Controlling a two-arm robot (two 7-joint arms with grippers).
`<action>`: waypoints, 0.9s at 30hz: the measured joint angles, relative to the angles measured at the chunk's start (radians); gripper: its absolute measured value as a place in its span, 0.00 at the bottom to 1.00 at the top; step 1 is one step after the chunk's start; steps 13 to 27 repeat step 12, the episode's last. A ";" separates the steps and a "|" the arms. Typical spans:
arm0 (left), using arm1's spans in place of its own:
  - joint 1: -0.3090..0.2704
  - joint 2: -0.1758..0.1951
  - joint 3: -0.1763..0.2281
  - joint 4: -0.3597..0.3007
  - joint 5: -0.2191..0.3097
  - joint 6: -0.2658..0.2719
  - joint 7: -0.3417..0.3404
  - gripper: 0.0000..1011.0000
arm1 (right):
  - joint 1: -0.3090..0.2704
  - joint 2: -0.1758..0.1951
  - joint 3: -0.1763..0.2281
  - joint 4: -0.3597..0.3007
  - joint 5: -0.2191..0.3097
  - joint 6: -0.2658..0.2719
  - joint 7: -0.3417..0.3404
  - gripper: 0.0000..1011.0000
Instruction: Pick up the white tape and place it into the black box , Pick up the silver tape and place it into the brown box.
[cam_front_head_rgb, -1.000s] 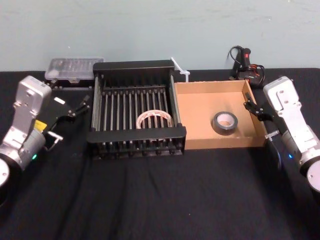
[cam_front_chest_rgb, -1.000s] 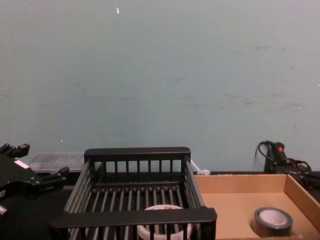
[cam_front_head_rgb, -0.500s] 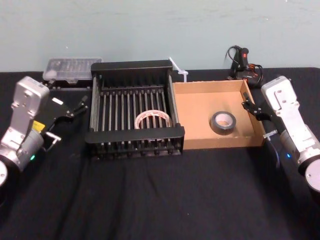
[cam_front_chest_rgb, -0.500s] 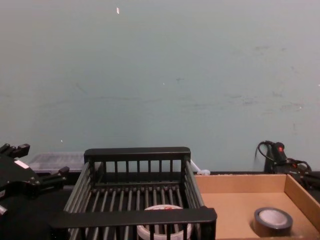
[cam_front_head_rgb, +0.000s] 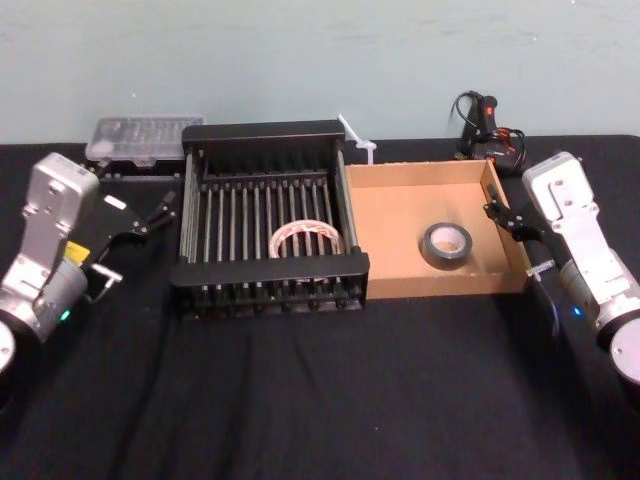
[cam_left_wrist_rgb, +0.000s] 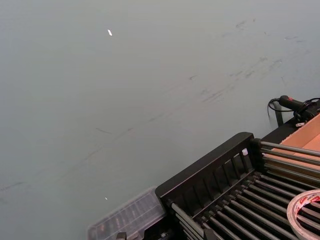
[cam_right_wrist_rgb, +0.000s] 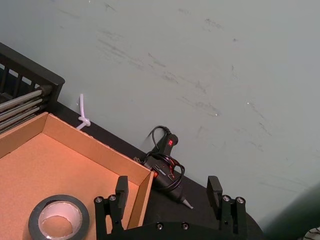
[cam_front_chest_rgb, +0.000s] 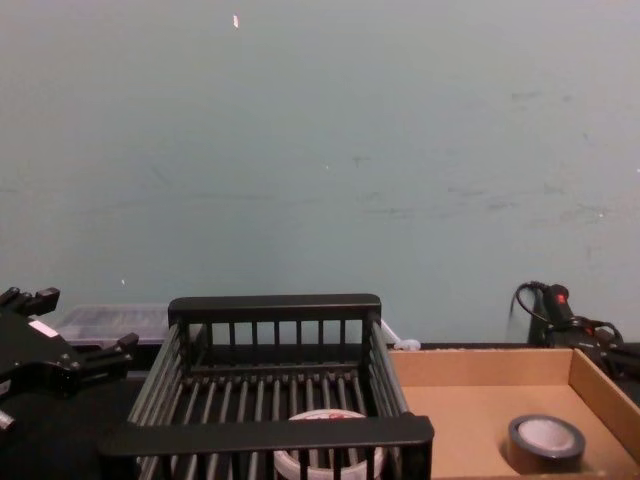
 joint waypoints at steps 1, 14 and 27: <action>0.000 0.000 0.000 0.000 0.000 0.000 0.000 0.99 | 0.000 0.000 0.000 0.000 0.000 0.000 0.000 0.99; 0.000 0.000 0.000 0.000 0.000 0.000 0.000 0.99 | 0.000 0.000 0.000 0.000 0.000 0.000 0.000 0.99; 0.000 0.000 0.000 0.000 0.000 0.000 0.000 0.99 | 0.000 0.000 0.000 0.000 0.000 0.000 0.000 0.99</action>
